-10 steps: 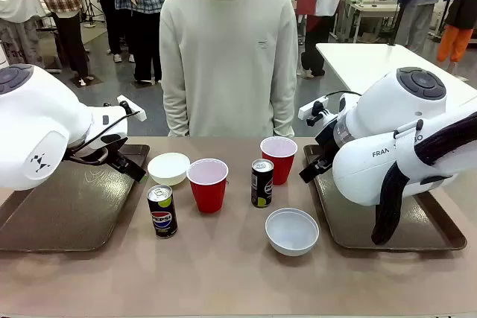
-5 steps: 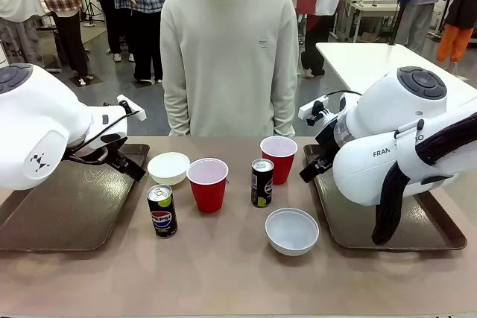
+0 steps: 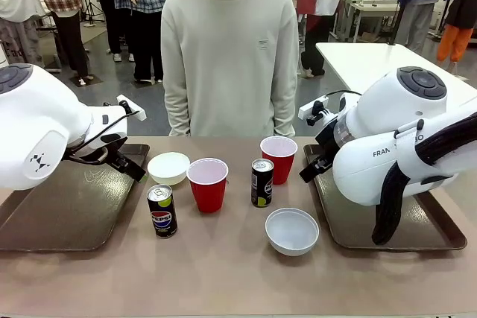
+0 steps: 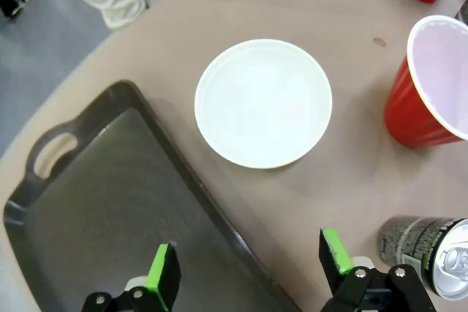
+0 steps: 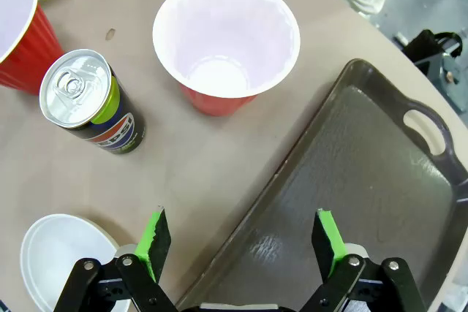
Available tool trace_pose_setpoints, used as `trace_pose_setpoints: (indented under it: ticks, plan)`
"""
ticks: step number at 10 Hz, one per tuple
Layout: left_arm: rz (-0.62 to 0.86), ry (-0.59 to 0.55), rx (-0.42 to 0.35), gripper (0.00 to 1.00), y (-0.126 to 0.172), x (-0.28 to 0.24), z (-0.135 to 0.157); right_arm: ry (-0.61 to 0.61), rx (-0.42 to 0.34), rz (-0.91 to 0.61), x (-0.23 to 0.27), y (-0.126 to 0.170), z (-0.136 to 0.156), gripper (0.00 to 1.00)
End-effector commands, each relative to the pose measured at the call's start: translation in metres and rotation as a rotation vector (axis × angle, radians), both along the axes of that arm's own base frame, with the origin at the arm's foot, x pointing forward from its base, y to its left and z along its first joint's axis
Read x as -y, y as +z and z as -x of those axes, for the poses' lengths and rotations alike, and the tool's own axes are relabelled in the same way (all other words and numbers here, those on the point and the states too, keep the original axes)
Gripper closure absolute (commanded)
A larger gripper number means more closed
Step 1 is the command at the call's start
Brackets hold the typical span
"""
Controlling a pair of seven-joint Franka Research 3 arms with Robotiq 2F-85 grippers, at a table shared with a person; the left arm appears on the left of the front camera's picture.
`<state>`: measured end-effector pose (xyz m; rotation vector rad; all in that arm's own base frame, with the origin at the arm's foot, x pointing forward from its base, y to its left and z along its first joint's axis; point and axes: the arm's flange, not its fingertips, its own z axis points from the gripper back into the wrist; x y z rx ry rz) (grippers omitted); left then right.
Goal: Prepare tableware on both trays.
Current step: Pick up a Picnic Bowl from the table and place it on a Handle tray.
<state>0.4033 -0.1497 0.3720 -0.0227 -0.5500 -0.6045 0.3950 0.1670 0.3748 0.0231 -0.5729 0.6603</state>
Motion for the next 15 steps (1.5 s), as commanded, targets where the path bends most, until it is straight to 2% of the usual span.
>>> trace_pose_setpoints:
  ticks: [1,5,6,7,8,9,10,11,12,13,14,15]
  plan:
    - [0.0,0.0,0.0,0.0,0.0,0.0,0.0,0.0,0.0,0.0,0.0,0.0,0.0,0.0]
    - [0.0,0.0,0.0,0.0,0.0,0.0,0.0,0.0,0.0,0.0,0.0,0.0,0.0,0.0]
    - [-0.012,0.013,-0.024,0.0,0.034,-0.005,0.027,0.025,0.05,0.049,-0.004,0.027,0.032,0.0]
    - [-0.015,-0.038,-0.027,0.0,0.068,-0.009,0.058,0.033,0.052,0.039,-0.001,0.054,0.065,0.0]
    - [-0.032,-0.108,-0.081,0.0,0.092,-0.014,0.093,0.021,0.0,0.061,0.011,0.068,0.102,0.0]
    - [-0.02,-0.158,-0.154,0.0,0.102,-0.019,0.122,0.019,-0.089,0.087,0.023,0.069,0.135,0.0]
    - [0.001,-0.204,-0.26,0.0,0.098,-0.024,0.137,-0.011,-0.176,0.142,0.037,0.063,0.161,0.0]
    - [0.032,-0.232,-0.332,0.0,0.096,-0.025,0.149,-0.041,-0.295,0.135,0.048,0.048,0.176,0.0]
    - [0.047,-0.211,-0.356,0.0,0.088,-0.025,0.154,-0.066,-0.378,0.101,0.056,0.033,0.182,0.0]
    - [-0.004,-0.158,-0.31,0.0,0.085,-0.025,0.149,-0.064,-0.289,0.112,0.05,0.037,0.178,0.0]
    - [0.028,-0.227,-0.316,0.0,0.127,-0.001,0.127,-0.038,-0.279,0.161,0.014,0.103,0.109,0.0]
    - [0.028,-0.227,-0.316,0.0,0.127,-0.001,0.127,-0.038,-0.279,0.161,0.014,0.103,0.109,0.0]
